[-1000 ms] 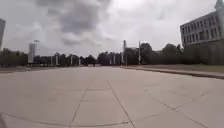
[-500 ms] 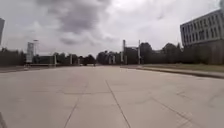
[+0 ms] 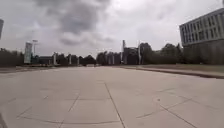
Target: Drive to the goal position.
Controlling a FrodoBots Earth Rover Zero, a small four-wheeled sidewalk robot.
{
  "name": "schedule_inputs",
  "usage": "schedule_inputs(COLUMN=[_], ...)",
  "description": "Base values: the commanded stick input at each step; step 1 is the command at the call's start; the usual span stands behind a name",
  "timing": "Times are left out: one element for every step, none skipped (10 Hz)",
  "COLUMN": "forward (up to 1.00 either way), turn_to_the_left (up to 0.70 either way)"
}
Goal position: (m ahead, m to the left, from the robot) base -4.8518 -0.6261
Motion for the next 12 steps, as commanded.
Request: schedule_inputs(forward=[0.7,0.7,0.7,0.7,0.7,0.7,0.7,0.7,0.7,0.7,0.7,0.7], turn_to_the_left=[0.0,0.0,0.0,0.0,0.0,0.0,0.0,0.0,0.0,0.0,0.0,0.0])
